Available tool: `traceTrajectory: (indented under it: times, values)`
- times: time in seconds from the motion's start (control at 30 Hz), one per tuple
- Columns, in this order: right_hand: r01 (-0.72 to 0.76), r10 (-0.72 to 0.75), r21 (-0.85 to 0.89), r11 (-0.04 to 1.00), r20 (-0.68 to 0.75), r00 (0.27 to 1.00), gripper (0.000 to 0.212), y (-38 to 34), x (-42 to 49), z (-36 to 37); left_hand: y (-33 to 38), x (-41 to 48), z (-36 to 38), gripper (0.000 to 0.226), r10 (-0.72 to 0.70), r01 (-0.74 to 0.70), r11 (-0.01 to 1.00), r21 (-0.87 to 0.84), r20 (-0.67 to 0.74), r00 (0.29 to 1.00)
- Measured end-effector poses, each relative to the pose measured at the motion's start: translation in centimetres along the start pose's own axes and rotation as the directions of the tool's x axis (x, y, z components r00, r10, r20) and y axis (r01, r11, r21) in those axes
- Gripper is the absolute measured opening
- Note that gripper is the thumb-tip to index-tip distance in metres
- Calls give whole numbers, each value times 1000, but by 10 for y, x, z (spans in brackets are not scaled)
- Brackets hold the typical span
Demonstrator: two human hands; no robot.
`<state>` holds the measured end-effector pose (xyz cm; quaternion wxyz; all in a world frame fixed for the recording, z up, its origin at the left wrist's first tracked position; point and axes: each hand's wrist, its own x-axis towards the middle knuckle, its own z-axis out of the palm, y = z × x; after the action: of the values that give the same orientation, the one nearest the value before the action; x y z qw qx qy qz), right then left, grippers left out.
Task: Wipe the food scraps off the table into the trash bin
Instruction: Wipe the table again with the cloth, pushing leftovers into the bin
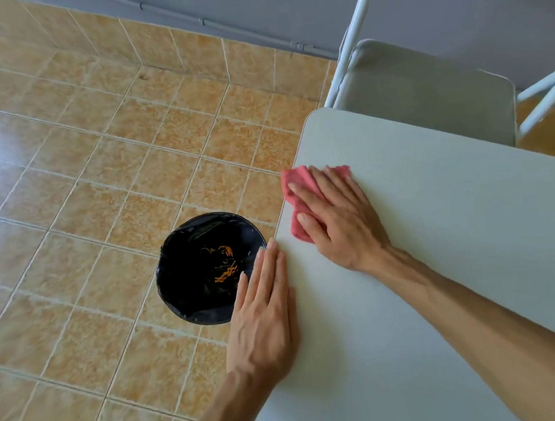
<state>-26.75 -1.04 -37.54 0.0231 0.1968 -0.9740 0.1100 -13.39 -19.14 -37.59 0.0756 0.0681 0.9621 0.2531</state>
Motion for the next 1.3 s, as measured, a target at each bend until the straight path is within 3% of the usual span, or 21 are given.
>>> traceTrajectory:
  times: [0.07,0.1,0.17,0.2,0.27,0.33,0.4,0.43,0.53,0.57,0.6,0.63,0.7,0.77,0.87,0.97,1.03,1.1,1.2,1.23,1.3]
  values:
    - [18,-18,5,1000,12,1000,57,13,-15,-4,0,1,-1,55,1,-1,1000,-6,-6,1000]
    - [-145,146,27,989,-30,989,58,18,-20,-5,1,1,-1,55,-2,2,1000,-10,-9,1000]
    - [-497,504,87,863,-142,852,58,10,-26,-2,0,1,0,55,-10,10,1000,-16,-14,1000]
    - [-572,576,77,816,-179,798,56,-5,-30,2,0,0,1,55,-13,13,1000,-19,-11,1000]
    - [-441,438,23,897,-170,883,49,-38,-42,10,0,0,0,55,-4,4,1000,-31,-13,1000]
    - [-109,109,6,994,-61,992,49,-53,-62,10,0,0,0,57,14,-14,999,-44,-2,1000]
    - [-65,64,-27,998,-49,997,50,-36,-75,4,-1,1,0,55,18,-18,999,-44,-6,1000]
    - [-199,192,-60,978,-104,976,49,-29,-80,3,-1,1,0,55,16,-16,999,-37,-11,1000]
    - [-663,643,19,748,-265,718,49,-42,-94,4,-2,2,2,56,11,-11,1000,-15,3,1000]
    - [-644,632,34,764,-245,735,49,-57,-97,6,-2,2,1,56,15,-15,1000,-6,6,1000]
    - [-536,531,34,844,-195,824,50,-70,-101,8,-2,2,1,56,17,-17,1000,-2,6,1000]
    - [-374,375,30,927,-119,919,50,-81,-108,8,-3,0,0,56,16,-16,1000,-4,3,1000]
    - [-134,135,19,991,-31,990,51,-77,-112,4,-6,-11,-3,57,-22,22,999,-31,-20,1000]
    - [-232,232,11,973,-47,972,52,-66,-106,1,-12,-31,-5,55,-95,91,993,-76,-50,994]
    - [-545,545,41,837,-143,826,54,-92,-91,8,-23,-68,-7,55,-149,141,984,-109,-64,987]
    - [-204,207,74,976,-43,977,52,-131,-85,21,-28,-95,-5,55,-151,143,984,-106,-74,986]
    - [-4,3,58,998,6,1000,52,-122,-85,20,-28,-103,-4,55,-158,149,982,-120,-67,985]
    - [-149,149,-2,989,-52,987,55,-105,-85,15,-26,-106,-3,55,-169,160,978,-137,-57,984]
    - [-520,516,18,854,-154,842,53,-113,-96,15,-26,-106,-1,55,-179,170,974,-152,-42,983]
    - [-467,466,26,884,-127,876,52,-125,-103,17,-27,-107,0,56,-175,167,973,-159,-38,984]
    - [-120,121,43,992,-23,992,50,-144,-124,19,-29,-108,0,56,-154,148,974,-172,-22,988]
